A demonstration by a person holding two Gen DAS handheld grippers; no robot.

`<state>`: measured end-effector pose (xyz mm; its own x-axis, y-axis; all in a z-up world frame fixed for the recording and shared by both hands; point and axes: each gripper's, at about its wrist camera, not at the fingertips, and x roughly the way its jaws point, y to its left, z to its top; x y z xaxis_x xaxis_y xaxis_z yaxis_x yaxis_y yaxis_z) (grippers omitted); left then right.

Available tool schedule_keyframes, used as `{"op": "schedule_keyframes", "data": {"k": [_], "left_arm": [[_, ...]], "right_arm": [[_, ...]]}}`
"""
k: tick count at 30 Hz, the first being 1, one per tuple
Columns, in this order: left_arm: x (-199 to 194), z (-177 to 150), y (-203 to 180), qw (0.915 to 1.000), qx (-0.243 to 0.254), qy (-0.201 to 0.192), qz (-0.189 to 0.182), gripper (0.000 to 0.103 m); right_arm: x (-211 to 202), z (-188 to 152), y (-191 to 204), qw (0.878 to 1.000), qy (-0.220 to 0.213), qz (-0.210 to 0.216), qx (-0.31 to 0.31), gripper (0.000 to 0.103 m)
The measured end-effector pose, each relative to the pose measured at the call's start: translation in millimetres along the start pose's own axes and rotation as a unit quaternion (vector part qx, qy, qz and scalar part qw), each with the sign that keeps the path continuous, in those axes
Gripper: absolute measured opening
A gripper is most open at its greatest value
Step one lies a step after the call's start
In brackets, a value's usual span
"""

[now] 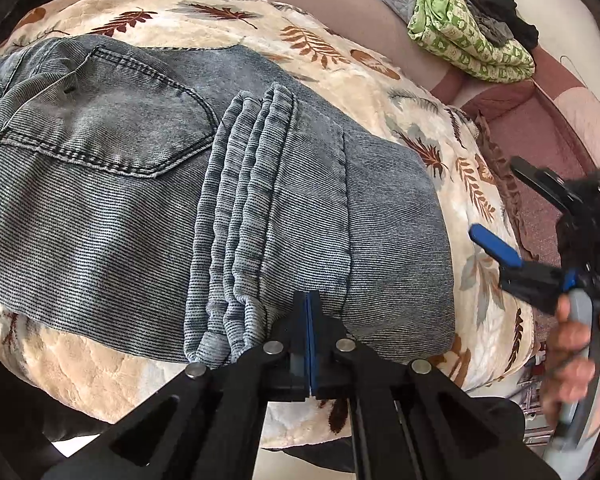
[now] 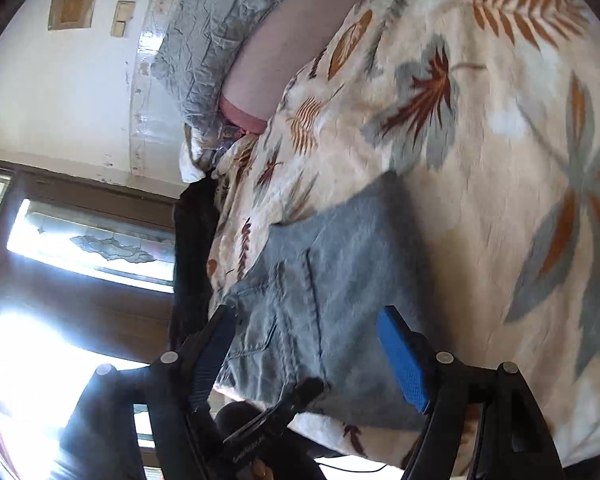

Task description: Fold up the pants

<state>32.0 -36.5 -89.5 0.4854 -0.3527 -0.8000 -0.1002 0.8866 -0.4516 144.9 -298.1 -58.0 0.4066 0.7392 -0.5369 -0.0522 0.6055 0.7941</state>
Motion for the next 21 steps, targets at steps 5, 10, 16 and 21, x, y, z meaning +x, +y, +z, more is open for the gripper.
{"op": "schedule_keyframes", "data": {"k": [5,10,16,21], "left_arm": [[-2,0,7,0.9999,-0.003,0.002,-0.016,0.003],[-3,-2,8,0.9998,0.008,0.002,-0.020,0.003],[-1,-1,5,0.9996,0.020,-0.003,-0.020,0.003],[0,1,5,0.9997,0.016,0.004,-0.019,0.003]], "right_arm": [[47,51,-18,0.996,0.041,-0.080,-0.009,0.058],[76,58,-15,0.988,0.058,-0.133,-0.052,0.018],[88,49,10,0.967,0.023,-0.215,-0.138,0.015],[64,44,2,0.977,-0.011,-0.186,-0.100,0.033]]}}
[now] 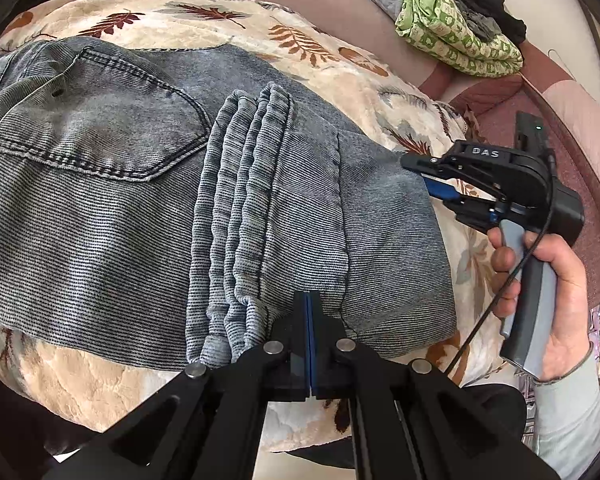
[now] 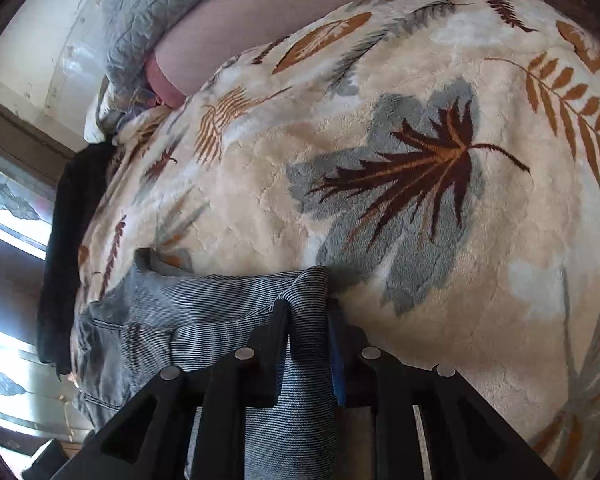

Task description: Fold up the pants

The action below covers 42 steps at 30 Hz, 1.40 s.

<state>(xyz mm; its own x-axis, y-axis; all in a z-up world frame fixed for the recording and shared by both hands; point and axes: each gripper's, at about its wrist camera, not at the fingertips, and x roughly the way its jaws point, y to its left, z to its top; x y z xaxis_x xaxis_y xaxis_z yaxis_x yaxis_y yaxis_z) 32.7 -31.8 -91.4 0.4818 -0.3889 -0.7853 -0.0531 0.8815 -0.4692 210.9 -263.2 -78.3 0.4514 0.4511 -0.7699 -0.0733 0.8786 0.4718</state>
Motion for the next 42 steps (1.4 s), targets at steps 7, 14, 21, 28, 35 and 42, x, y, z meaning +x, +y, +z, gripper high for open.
{"op": "schedule_keyframes", "data": {"k": [7,14,21,28,35,42], "left_arm": [[0,3,-3,1.0000,-0.004,0.004,0.006,0.003],[-34,26,-21,0.9984,0.016,-0.052,0.011,0.021],[9,47,-13,0.9975,0.022,-0.001,0.066,0.045],[7,38,-19,0.9921,0.075,-0.036,0.094,0.046],[-44,33,-1,0.9926,0.051,-0.088,0.067,0.052],[-116,20,87,0.9843,-0.057,-0.161,0.044,0.060]], "right_arm": [[-59,-49,7,0.993,-0.003,0.116,0.032,0.041],[-28,-97,-17,0.985,0.035,0.145,0.091,0.041],[-41,-104,-17,0.981,0.017,0.165,0.099,0.047],[-43,-131,-28,0.976,0.021,0.192,0.101,0.060],[-63,-130,-8,0.984,-0.002,0.168,0.057,0.073],[-72,-132,2,0.988,-0.026,0.148,0.046,0.074]]}}
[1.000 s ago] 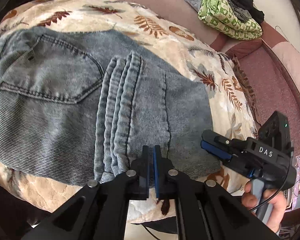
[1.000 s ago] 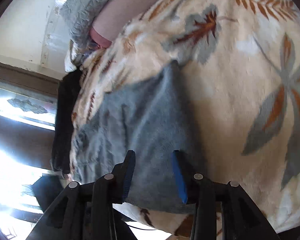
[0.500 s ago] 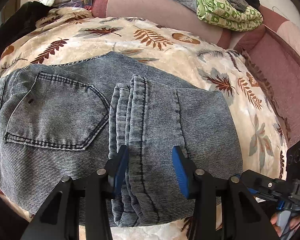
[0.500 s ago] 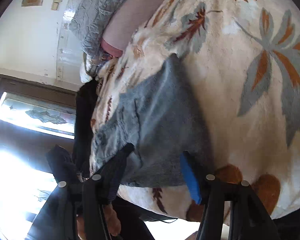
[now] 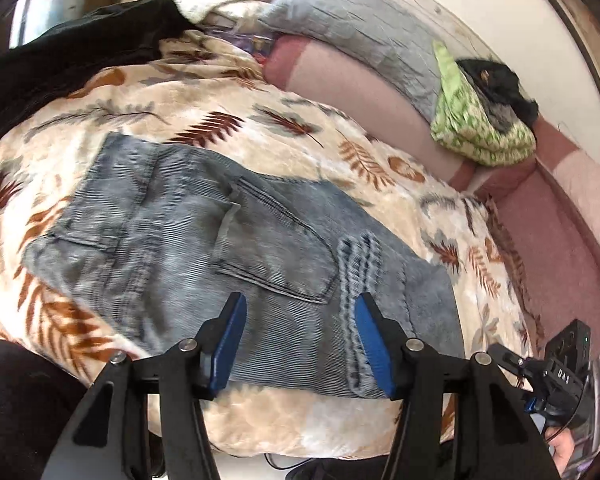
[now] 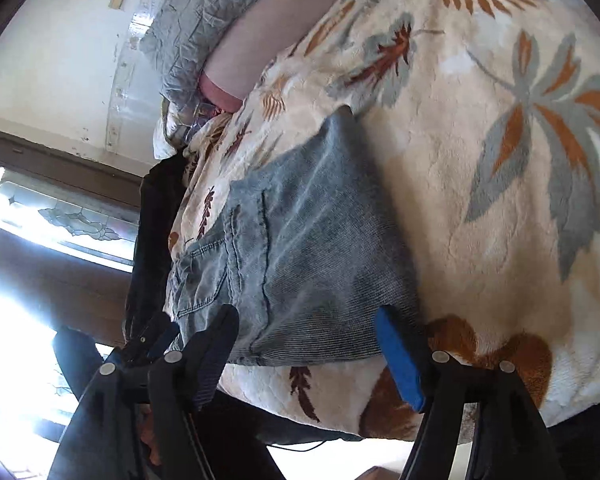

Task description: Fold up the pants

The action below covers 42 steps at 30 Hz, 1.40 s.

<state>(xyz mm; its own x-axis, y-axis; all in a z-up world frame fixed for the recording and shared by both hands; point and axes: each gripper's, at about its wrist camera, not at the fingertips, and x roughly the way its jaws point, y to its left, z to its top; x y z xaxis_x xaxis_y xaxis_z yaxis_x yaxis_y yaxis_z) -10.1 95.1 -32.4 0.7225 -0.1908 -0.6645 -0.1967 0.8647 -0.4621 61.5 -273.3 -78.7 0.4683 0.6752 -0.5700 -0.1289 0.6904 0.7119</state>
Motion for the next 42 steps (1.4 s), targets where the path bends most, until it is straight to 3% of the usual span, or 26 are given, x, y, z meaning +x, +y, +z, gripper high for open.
{"op": "schedule_keyframes", "data": {"k": [3,6,11,13,19,24,26,29,33,42], "left_arm": [[-14,8,52,0.9969,-0.077,-0.018,0.002,0.060],[-25,7,98,0.9880,-0.152,-0.027,0.002,0.060],[-20,2,147,0.9736,-0.227,-0.021,-0.019,0.060],[-14,2,154,0.9679,-0.247,-0.015,-0.043,0.060],[4,8,161,0.9634,-0.261,-0.008,-0.059,0.060],[3,3,161,0.9667,-0.251,-0.009,-0.049,0.060],[-2,0,163,0.9654,-0.256,-0.016,-0.048,0.060],[-6,-3,168,0.9643,-0.259,-0.026,-0.049,0.060],[7,2,173,0.9592,-0.274,-0.012,-0.068,0.060],[-1,0,173,0.9503,-0.307,-0.017,-0.049,0.063]], "right_arm": [[11,-4,26,0.999,0.019,0.010,-0.033,0.074],[35,-10,46,0.998,0.040,0.014,-0.043,0.074],[73,-15,89,0.994,0.071,0.033,-0.073,0.074],[89,-12,108,0.993,0.081,0.039,-0.078,0.074],[151,15,145,0.989,0.127,0.059,-0.043,0.074],[215,24,129,0.987,0.162,-0.012,-0.019,0.077],[212,23,136,0.987,0.154,-0.006,-0.038,0.082],[216,20,143,0.984,0.164,-0.025,-0.072,0.083],[220,22,141,0.985,0.161,-0.020,-0.056,0.086],[222,21,148,0.984,0.164,-0.028,-0.068,0.089]]}}
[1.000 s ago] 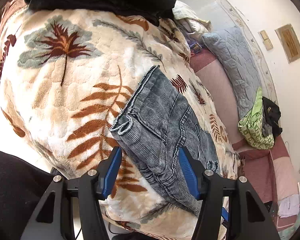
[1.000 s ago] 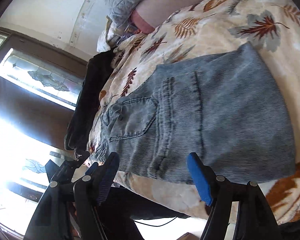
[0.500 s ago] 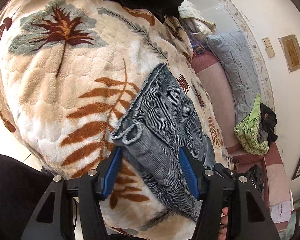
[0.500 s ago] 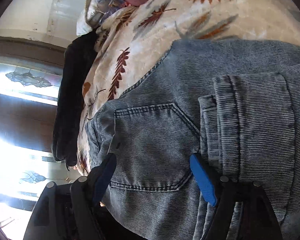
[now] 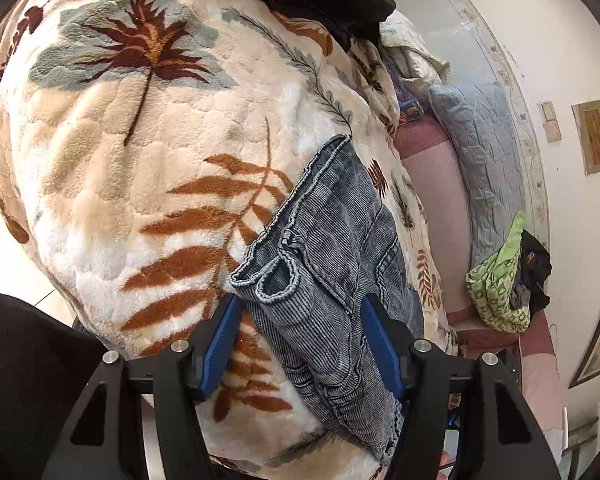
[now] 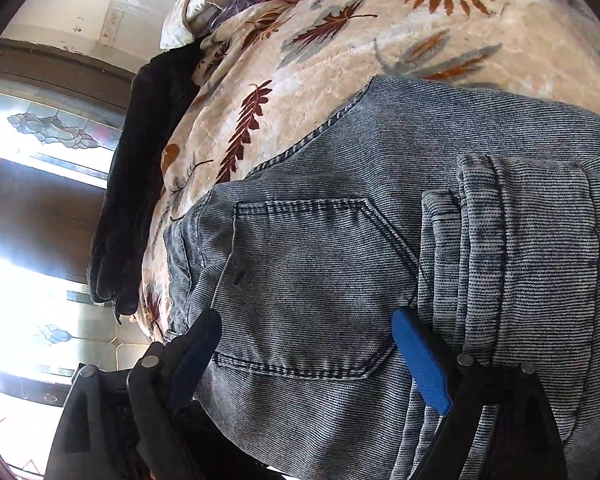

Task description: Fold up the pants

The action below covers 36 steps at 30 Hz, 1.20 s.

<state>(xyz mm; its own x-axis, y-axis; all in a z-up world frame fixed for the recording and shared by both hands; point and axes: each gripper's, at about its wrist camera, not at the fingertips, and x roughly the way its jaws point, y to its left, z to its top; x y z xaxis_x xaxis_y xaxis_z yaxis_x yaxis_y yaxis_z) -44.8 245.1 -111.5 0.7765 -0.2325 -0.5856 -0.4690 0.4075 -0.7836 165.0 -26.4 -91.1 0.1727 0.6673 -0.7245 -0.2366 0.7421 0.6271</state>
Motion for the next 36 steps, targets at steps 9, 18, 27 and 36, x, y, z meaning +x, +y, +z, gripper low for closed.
{"op": "schedule_keyframes", "data": {"k": [9,18,27,36], "left_arm": [[5,8,5,0.9990,-0.042,0.004,0.013,0.064],[11,13,-11,0.9996,0.011,-0.010,0.026,0.029],[10,10,-23,0.9964,0.068,-0.028,0.042,0.016],[-6,-5,-75,0.9817,0.170,-0.074,0.045,0.015]], "right_arm": [[-2,-2,-3,1.000,-0.001,0.013,-0.004,0.089],[-6,1,-1,1.000,0.011,0.014,0.006,0.089],[25,21,8,0.998,0.040,0.023,0.031,0.089],[10,12,-3,0.995,0.048,0.054,0.065,0.090]]}}
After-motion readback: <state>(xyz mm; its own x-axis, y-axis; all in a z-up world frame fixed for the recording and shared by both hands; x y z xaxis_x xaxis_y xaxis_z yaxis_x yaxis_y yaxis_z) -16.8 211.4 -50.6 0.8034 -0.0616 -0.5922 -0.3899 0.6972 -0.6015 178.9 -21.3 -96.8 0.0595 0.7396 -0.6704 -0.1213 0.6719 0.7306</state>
